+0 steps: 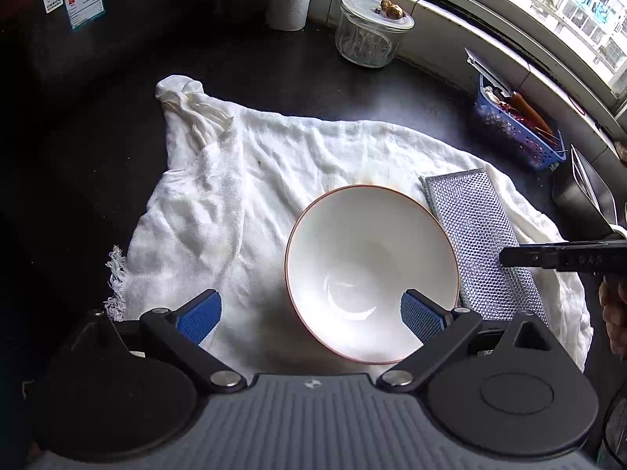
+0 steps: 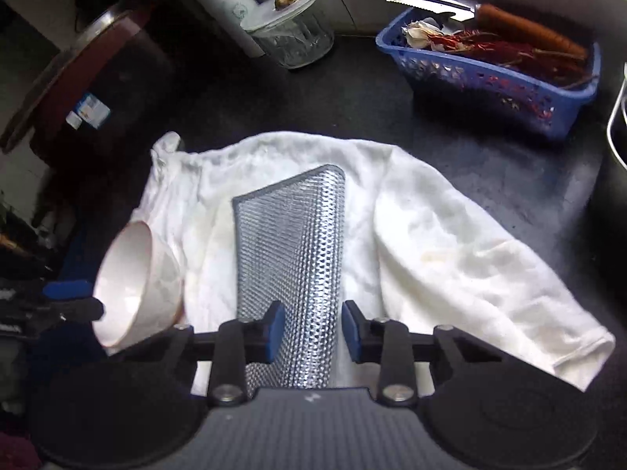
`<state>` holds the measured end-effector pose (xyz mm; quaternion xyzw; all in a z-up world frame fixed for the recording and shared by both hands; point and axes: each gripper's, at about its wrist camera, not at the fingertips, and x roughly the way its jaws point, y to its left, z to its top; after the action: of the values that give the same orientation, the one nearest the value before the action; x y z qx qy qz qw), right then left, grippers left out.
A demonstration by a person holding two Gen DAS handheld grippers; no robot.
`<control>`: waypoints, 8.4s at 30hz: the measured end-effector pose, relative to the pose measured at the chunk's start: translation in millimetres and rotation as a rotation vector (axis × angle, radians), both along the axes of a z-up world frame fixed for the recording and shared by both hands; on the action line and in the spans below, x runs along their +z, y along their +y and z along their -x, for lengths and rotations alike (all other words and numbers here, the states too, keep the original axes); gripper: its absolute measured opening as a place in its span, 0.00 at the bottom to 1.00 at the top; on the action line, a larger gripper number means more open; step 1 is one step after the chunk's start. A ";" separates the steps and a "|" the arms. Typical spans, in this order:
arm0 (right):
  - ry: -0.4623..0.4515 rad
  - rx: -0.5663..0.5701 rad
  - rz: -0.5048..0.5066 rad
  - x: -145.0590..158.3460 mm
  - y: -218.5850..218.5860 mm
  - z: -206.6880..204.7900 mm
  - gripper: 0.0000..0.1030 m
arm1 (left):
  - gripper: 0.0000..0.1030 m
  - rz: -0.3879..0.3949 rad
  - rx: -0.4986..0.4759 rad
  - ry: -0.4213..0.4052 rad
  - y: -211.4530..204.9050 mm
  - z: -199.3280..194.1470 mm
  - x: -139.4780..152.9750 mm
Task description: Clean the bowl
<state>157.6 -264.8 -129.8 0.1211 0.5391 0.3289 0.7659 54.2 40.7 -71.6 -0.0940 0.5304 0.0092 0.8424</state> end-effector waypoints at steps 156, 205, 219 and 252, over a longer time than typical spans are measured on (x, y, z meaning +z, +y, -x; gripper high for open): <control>-0.342 0.568 0.438 19.9 199.0 67.1 0.04 | 0.11 0.387 0.084 0.171 46.7 3.9 -39.9; -0.265 0.424 0.332 26.3 186.7 76.4 0.07 | 0.17 0.483 0.170 0.231 33.3 5.1 -47.8; -0.538 0.678 0.536 33.2 196.1 95.0 0.05 | 0.13 -0.005 -0.281 0.030 -0.8 -14.1 -13.2; -0.423 0.606 0.439 30.8 190.6 61.6 0.05 | 0.17 0.385 0.087 0.181 39.8 -15.7 -31.4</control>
<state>96.0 -74.2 -99.0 -0.2788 0.4384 0.4342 0.7359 69.9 80.6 -103.0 -0.2748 0.5912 -0.0477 0.7568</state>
